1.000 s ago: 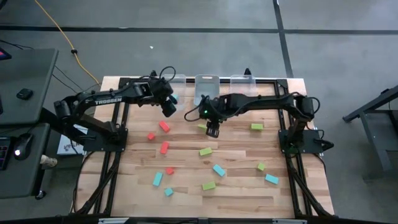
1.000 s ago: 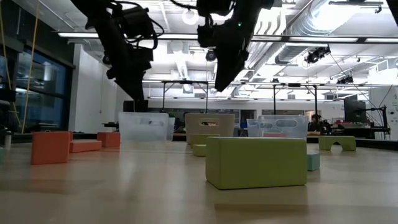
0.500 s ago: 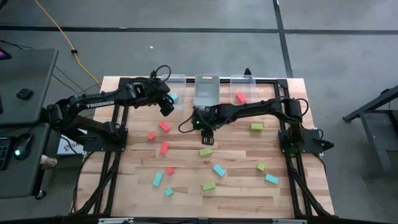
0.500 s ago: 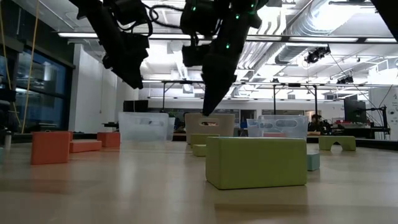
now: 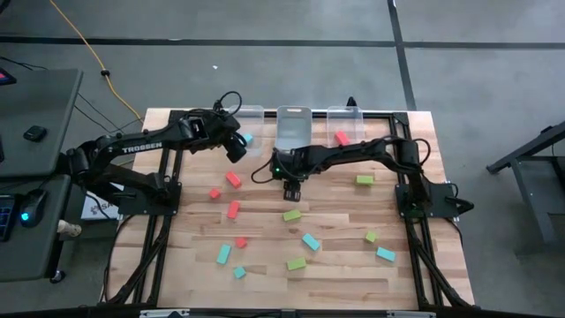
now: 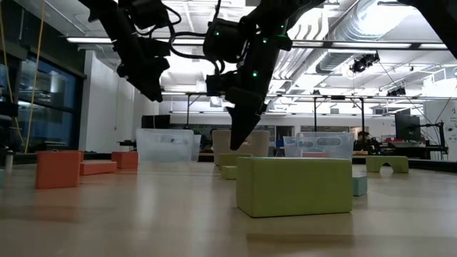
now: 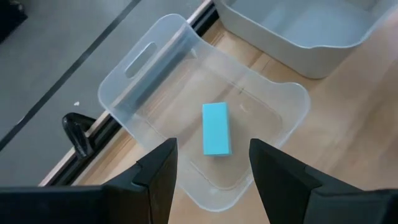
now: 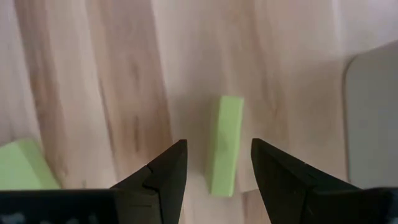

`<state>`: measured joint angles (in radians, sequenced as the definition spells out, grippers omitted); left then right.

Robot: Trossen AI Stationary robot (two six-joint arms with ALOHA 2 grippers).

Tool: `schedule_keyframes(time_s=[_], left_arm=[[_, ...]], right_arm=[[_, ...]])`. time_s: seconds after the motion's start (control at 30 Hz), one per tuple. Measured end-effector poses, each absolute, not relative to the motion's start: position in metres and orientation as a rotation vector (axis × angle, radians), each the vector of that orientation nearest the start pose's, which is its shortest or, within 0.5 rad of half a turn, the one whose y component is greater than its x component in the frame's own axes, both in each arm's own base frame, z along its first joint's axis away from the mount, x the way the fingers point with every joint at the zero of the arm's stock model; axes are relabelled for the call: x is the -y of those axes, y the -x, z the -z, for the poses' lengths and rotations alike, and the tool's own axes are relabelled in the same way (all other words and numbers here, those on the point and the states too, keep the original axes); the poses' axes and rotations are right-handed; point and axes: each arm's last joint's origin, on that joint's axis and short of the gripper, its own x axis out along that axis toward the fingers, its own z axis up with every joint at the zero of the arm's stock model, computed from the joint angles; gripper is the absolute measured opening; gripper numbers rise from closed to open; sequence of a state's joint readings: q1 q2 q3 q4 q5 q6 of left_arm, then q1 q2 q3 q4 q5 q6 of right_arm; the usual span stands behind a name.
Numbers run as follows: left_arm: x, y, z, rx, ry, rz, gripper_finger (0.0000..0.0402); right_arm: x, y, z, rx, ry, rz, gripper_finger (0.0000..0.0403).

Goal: Sort & place blocks by color
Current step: Put the green block into the blue bin

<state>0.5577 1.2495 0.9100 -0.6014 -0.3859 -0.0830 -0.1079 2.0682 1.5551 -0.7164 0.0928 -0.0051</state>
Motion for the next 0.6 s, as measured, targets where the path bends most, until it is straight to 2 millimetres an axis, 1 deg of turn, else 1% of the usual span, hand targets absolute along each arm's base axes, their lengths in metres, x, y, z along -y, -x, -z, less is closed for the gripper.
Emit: schedule_keyframes(time_s=[0.1, 0.27, 0.4, 0.5, 0.6], left_arm=[[-0.139, -0.2, -0.253, -0.934, 0.158, -0.918, 0.018], [-0.141, -0.198, -0.253, -0.935, 0.161, -0.93, 0.018], [-0.142, -0.198, -0.253, -0.935, 0.162, -0.933, 0.018], [-0.142, -0.198, -0.253, -0.935, 0.162, -0.933, 0.018], [-0.142, -0.198, -0.253, -0.935, 0.162, -0.934, 0.018]], right_arm=[[0.05, -0.419, -0.174, -1.235, -0.011, 0.18, 0.017], [0.051, -0.421, -0.161, -1.267, -0.013, 0.177, 0.017], [0.05, -0.422, -0.155, -1.28, -0.013, 0.176, 0.0164], [0.05, -0.422, -0.154, -1.283, -0.014, 0.174, 0.0139], [0.05, -0.422, -0.154, -1.285, -0.015, 0.173, 0.0099]])
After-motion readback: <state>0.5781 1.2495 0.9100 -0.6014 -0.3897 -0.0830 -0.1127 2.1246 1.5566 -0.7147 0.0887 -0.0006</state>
